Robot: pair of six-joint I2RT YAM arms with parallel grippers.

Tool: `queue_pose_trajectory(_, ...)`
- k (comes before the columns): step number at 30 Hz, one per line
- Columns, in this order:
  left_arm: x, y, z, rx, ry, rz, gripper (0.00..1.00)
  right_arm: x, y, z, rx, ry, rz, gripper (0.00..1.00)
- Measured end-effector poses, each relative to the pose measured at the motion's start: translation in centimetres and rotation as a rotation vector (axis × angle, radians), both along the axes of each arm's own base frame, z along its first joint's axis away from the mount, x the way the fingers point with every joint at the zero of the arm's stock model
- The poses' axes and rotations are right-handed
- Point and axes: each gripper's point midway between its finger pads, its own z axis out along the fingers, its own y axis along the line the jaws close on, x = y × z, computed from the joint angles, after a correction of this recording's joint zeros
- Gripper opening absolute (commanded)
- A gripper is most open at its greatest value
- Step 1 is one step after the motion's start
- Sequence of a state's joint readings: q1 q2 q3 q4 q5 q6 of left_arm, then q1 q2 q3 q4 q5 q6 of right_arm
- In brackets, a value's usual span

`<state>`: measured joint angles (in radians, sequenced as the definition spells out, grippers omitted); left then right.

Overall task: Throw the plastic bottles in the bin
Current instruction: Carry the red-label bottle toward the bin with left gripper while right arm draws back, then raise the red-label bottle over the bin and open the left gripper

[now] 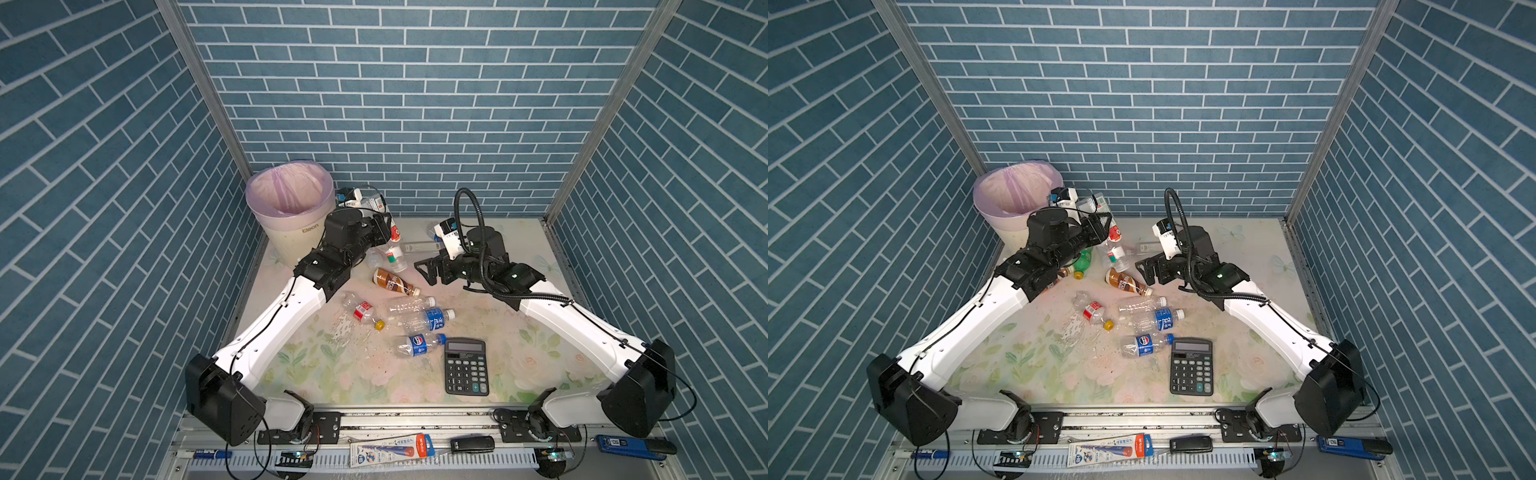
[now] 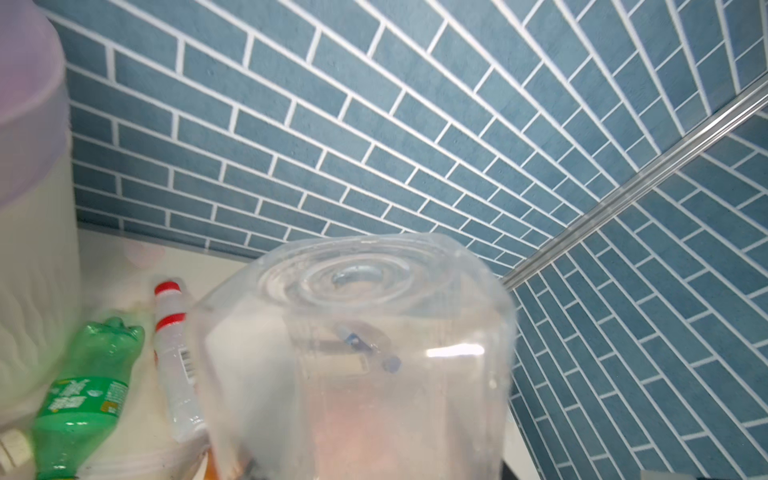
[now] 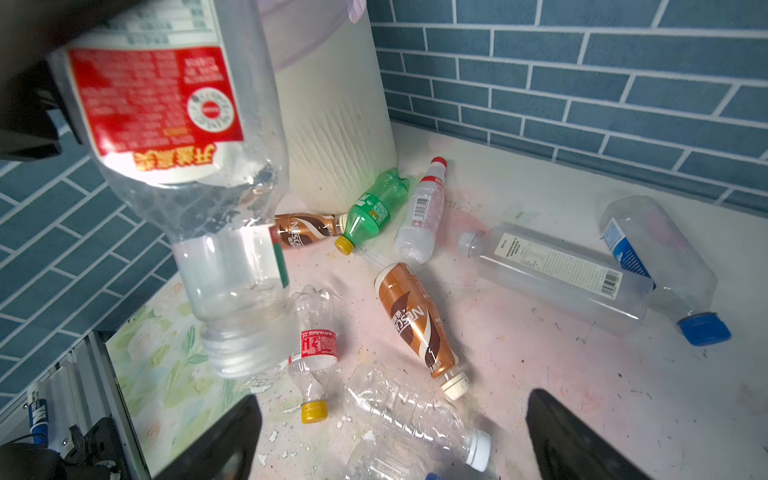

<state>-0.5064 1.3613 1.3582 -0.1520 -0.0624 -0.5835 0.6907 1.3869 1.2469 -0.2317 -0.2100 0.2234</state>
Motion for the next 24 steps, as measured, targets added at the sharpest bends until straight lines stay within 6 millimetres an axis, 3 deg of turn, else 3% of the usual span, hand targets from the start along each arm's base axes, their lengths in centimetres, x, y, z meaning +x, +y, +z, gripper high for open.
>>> queue_pose_trajectory(10,0.1,4.7,5.5,0.192,-0.132,0.129,0.54,1.0,1.3,6.5,0.148,-0.169,0.018,0.99)
queue_pose_trajectory(16,1.6,8.1,9.6,0.289,-0.213,0.228,0.55,1.8,3.2,11.4,0.248,-0.269,0.071,0.99)
queue_pose_trajectory(20,2.6,10.1,13.4,0.338,-0.286,0.292,0.55,2.7,4.5,14.2,0.293,-0.316,0.097,0.99)
queue_pose_trajectory(24,2.5,12.0,18.6,0.392,-0.399,0.363,0.55,3.1,5.3,15.5,0.311,-0.332,0.12,0.99)
